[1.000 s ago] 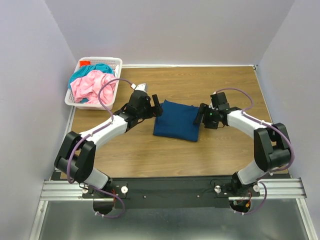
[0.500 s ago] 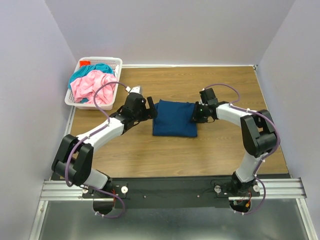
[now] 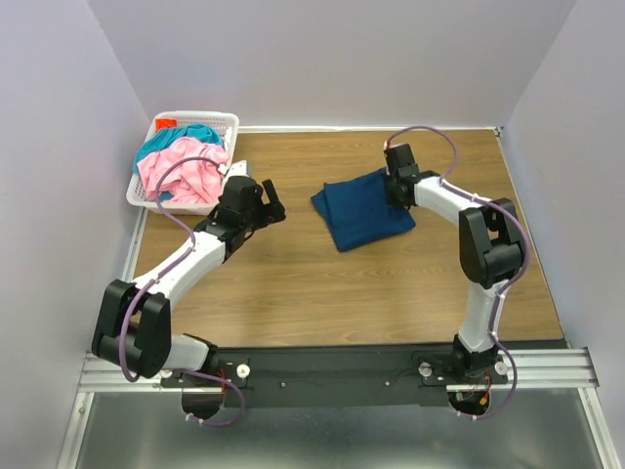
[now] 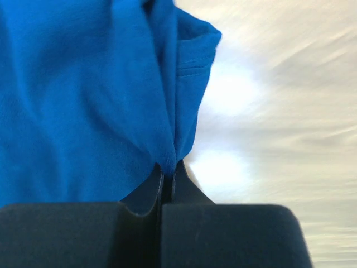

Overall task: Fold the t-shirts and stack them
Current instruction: Neatly place the folded tshirt to the corner

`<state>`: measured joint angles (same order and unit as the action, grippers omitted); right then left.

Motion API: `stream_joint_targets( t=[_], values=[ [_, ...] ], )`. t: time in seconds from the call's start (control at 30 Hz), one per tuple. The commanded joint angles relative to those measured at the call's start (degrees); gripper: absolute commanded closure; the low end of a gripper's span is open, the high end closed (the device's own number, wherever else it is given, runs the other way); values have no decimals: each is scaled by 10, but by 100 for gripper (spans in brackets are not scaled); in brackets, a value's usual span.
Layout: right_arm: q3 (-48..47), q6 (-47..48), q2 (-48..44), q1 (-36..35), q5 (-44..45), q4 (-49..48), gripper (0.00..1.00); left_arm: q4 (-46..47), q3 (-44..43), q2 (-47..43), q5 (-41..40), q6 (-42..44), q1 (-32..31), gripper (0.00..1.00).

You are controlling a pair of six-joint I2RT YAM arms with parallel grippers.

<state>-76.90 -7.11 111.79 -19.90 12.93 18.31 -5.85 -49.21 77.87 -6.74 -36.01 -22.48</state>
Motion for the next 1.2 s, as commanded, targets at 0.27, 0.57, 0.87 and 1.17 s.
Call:
stream_joint_targets(
  t=[0.27, 0.57, 0.87, 1.17],
  values=[
    [-263, 159, 139, 134, 164, 85, 98, 5, 14, -21, -28, 22, 87, 2],
    [-383, 254, 222, 185, 239, 103, 96, 0, -7, 7, -28, 30, 129, 2],
    [-468, 315, 272, 217, 249, 103, 96, -12, -41, 41, -34, 30, 143, 2],
    [-521, 328, 305, 243, 248, 103, 87, -20, -62, 75, -29, 23, 146, 2]
  ],
)
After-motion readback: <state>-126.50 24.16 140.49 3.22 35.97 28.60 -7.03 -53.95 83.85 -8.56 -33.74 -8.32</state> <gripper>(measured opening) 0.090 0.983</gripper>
